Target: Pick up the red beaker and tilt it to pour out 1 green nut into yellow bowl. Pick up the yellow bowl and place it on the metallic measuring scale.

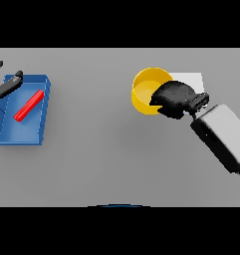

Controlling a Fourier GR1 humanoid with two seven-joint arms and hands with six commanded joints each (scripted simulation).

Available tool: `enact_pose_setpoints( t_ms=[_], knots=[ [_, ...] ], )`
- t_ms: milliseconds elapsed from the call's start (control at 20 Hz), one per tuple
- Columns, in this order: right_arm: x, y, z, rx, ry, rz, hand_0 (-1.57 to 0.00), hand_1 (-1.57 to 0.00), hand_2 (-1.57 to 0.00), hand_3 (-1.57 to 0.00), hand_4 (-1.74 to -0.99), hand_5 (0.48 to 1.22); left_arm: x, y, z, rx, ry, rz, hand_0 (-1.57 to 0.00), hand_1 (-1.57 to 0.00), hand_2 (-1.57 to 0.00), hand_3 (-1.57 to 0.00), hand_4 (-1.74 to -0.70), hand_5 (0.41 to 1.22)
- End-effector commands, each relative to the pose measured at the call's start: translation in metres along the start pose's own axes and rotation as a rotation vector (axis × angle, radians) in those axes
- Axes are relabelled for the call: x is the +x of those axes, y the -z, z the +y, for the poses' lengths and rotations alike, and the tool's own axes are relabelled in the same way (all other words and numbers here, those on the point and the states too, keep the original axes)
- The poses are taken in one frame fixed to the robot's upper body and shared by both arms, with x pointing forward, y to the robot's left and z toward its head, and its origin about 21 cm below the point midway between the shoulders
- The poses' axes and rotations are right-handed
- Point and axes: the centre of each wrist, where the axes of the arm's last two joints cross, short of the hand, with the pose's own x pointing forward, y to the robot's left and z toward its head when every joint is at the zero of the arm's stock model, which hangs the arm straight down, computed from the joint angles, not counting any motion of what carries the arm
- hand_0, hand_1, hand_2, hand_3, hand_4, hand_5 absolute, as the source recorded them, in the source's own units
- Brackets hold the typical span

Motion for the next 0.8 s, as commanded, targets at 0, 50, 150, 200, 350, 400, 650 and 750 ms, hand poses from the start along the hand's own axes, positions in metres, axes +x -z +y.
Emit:
enact_pose_setpoints(
  t_ms=[0,50,150,200,350,400,650,750],
  knots=[
    [-0.005,0.0,-0.001,-0.019,0.0,0.016,-1.55,-1.57,-1.5,-1.17,-1.741,1.22,0.002,-0.001,0.001,-0.002,-0.002,0.002,0.0,0.0,0.0,0.0,-0.83,0.723],
    [-0.011,-0.003,-0.003,-0.04,0.003,0.017,-1.55,-1.57,-1.52,-1.17,-1.741,1.22,0.003,-0.001,0.003,-0.004,-0.003,0.011,0.0,0.0,0.0,0.0,-0.83,0.728],
    [-0.026,-0.009,-0.006,-0.069,0.011,0.058,-1.56,-1.57,-1.53,-1.16,-1.741,1.221,0.001,-0.001,0.0,-0.002,-0.011,0.019,0.0,0.0,0.0,0.0,-0.84,0.737],
    [-0.035,-0.008,-0.008,-0.084,0.013,0.085,-1.56,-1.57,-1.54,-1.15,-1.741,1.221,0.001,-0.001,-0.002,0.0,-0.009,0.022,0.0,0.0,0.0,0.0,-0.84,0.737],
    [-0.055,-0.006,-0.003,-0.099,0.027,0.145,-1.57,-1.57,-1.55,-1.16,-1.741,1.221,0.005,-0.004,-0.003,0.003,-0.016,0.018,0.0,0.0,0.0,0.0,-0.85,0.754],
    [-0.062,-0.007,-0.001,-0.104,0.04,0.164,-1.57,-1.57,-1.56,-1.15,-1.741,1.221,0.005,-0.004,-0.002,0.007,-0.015,0.03,0.0,0.0,0.0,0.0,-0.85,0.758],
    [-0.088,-0.002,0.012,-0.098,0.091,0.256,-1.57,-1.57,-1.52,-1.17,-1.741,1.221,0.009,-0.007,0.0,0.016,-0.018,0.045,0.0,0.0,0.0,0.0,-0.86,0.773],
    [-0.098,0.002,0.019,-0.105,0.111,0.268,-1.57,-1.57,-1.48,-1.21,-1.741,1.221,0.011,-0.006,-0.004,0.009,-0.01,0.053,0.0,0.0,0.0,0.0,-0.86,0.784]
  ],
)
